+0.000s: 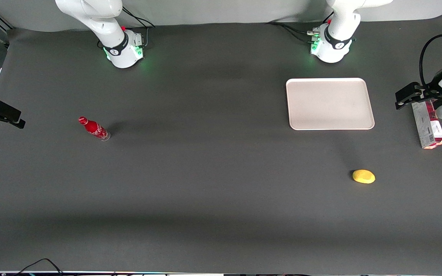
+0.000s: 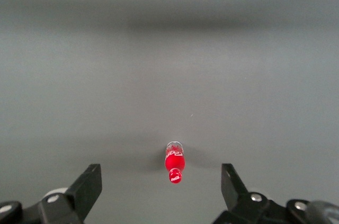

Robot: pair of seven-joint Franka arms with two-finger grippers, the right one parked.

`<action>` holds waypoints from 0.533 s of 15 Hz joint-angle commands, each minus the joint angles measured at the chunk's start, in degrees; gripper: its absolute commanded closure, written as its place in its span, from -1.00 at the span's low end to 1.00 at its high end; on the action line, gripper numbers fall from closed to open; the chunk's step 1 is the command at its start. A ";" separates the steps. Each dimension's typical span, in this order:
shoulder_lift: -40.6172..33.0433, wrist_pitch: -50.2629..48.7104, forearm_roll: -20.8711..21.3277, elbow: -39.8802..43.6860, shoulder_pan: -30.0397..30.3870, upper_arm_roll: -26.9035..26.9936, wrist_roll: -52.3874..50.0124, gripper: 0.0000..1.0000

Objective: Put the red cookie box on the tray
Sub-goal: 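Lower the open left gripper onto the red cookie box and close it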

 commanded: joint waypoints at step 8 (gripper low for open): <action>0.63 9.93 4.58 -9.46 22.85 0.65 22.52 -1.00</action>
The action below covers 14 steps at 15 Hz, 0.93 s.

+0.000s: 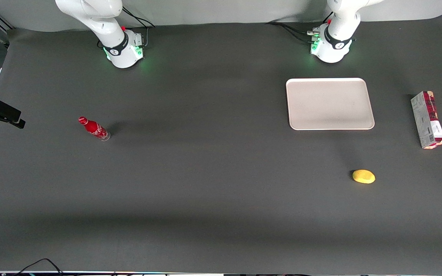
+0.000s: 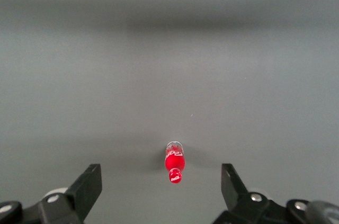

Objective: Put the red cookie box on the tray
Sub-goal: 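Lower the open left gripper onto the red cookie box and close it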

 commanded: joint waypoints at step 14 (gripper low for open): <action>12.49 38.90 -1.04 -27.96 23.85 -0.61 16.25 -1.00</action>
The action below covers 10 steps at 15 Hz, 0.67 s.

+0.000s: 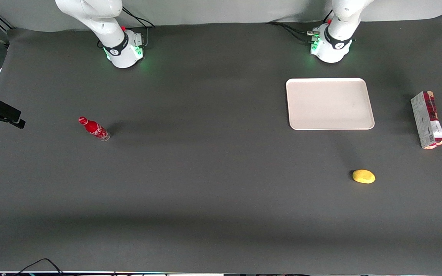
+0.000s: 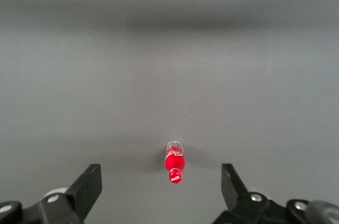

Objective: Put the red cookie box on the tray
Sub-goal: 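Lower the open left gripper onto the red cookie box and close it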

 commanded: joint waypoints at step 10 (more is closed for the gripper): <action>4.82 14.44 -2.36 -11.17 5.10 -0.74 -4.87 -1.00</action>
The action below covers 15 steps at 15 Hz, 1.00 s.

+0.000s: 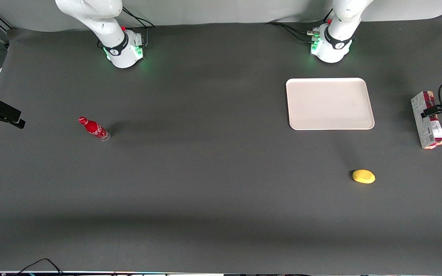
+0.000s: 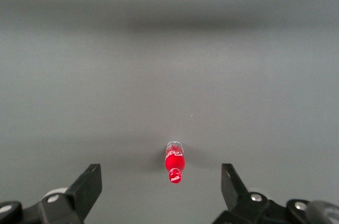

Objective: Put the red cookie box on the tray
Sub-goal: 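Lower the open left gripper onto the red cookie box and close it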

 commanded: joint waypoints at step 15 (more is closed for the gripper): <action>-1.79 2.56 -0.59 -0.10 -0.61 -1.32 -1.09 1.00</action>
